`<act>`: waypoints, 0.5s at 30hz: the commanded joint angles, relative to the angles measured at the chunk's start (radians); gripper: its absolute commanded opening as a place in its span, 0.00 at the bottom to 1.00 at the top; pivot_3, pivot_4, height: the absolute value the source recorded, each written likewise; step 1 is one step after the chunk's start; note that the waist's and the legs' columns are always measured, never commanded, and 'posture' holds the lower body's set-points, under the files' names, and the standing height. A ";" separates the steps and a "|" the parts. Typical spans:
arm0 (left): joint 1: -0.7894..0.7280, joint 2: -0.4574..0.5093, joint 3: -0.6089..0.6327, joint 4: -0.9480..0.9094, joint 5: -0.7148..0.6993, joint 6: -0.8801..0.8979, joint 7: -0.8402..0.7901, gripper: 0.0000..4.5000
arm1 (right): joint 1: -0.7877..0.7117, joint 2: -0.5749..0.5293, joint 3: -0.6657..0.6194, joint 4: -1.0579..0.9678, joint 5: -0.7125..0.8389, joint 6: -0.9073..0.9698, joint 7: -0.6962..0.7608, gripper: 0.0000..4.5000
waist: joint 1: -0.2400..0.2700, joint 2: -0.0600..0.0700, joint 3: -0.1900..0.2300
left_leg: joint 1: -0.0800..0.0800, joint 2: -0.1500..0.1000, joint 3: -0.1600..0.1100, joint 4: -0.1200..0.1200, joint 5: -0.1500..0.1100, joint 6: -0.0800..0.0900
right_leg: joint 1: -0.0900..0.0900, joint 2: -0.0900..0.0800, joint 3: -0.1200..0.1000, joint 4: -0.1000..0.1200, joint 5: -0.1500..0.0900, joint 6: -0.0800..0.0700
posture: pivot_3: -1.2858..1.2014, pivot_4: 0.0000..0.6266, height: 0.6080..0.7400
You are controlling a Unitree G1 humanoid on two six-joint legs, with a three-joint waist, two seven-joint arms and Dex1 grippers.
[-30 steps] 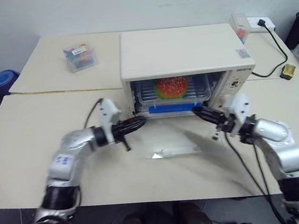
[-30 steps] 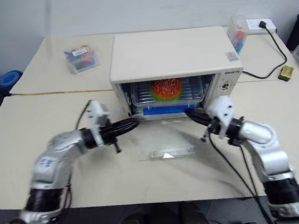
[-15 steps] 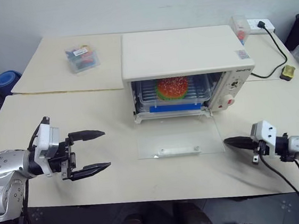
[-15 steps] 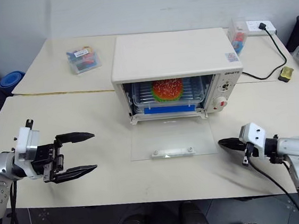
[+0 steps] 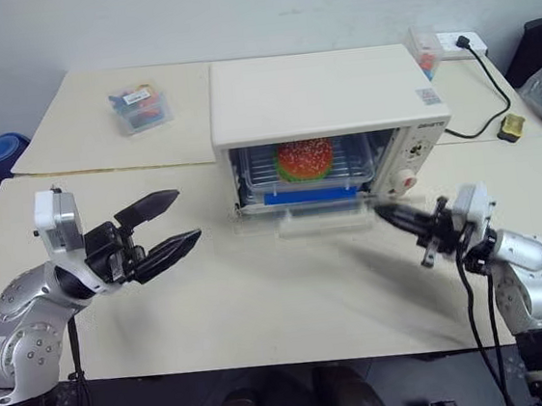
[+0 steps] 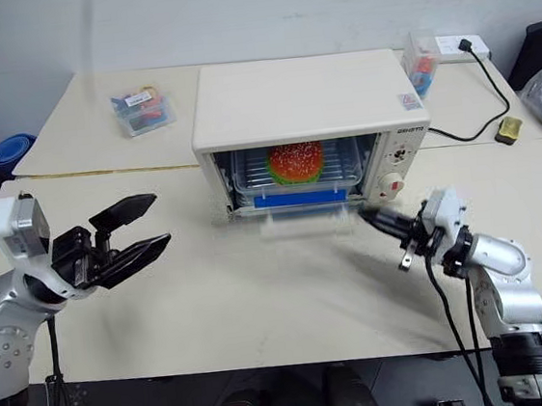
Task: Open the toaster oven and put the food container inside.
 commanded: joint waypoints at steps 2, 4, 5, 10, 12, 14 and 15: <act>0.036 0.024 -0.031 0.003 0.211 -0.160 0.021 1.00 | -0.107 0.025 -0.043 -0.069 0.098 0.119 -0.095 0.04 | -0.003 0.000 0.000 | 0.000 0.000 0.001 0.000 0.000 0.000 | -0.001 0.000 0.001 0.000 0.000 0.000 | 0.52 0.24 1.00; 0.083 0.046 -0.042 0.045 0.289 -0.249 -0.041 1.00 | -0.107 0.005 -0.035 -0.079 0.109 0.154 -0.062 0.14 | -0.001 0.001 0.000 | 0.000 0.000 0.001 -0.001 0.001 -0.001 | -0.001 0.000 0.001 0.000 0.000 0.000 | 0.52 0.24 1.00; 0.109 0.056 -0.042 0.077 0.325 -0.304 -0.075 1.00 | -0.096 -0.011 -0.028 -0.080 0.095 0.144 -0.028 0.19 | 0.000 0.001 0.000 | 0.000 0.000 0.000 -0.002 0.001 -0.001 | -0.001 0.001 0.000 0.000 0.000 -0.001 | 0.52 0.24 1.00; 0.259 0.094 0.010 0.145 0.396 -0.434 -0.161 1.00 | 0.007 -0.135 -0.005 -0.055 0.006 0.028 0.207 0.53 | 0.003 0.001 0.000 | -0.003 0.000 0.000 -0.004 -0.001 0.002 | -0.002 -0.001 -0.001 -0.006 -0.001 -0.002 | 0.52 0.24 1.00; 0.315 0.107 0.027 0.138 0.398 -0.445 -0.182 1.00 | 0.055 -0.188 -0.001 -0.029 -0.027 -0.042 0.300 0.69 | 0.003 0.001 0.000 | -0.003 0.000 0.000 -0.004 -0.002 0.004 | -0.001 -0.002 -0.001 -0.009 -0.001 -0.002 | 0.52 0.24 1.00; 0.346 0.112 0.038 0.140 0.424 -0.475 -0.177 1.00 | 0.087 -0.213 -0.017 0.006 -0.038 -0.084 0.338 0.85 | 0.001 0.001 0.000 | -0.003 0.000 0.001 -0.003 -0.002 0.004 | 0.000 -0.003 -0.001 -0.009 -0.001 -0.002 | 0.52 0.24 1.00; 0.352 0.112 0.039 0.142 0.430 -0.484 -0.173 1.00 | 0.096 -0.217 -0.025 0.020 -0.038 -0.094 0.344 0.92 | 0.001 0.000 0.000 | -0.003 0.000 0.001 -0.003 -0.002 0.004 | 0.000 -0.003 -0.001 -0.009 -0.001 -0.002 | 0.52 0.24 1.00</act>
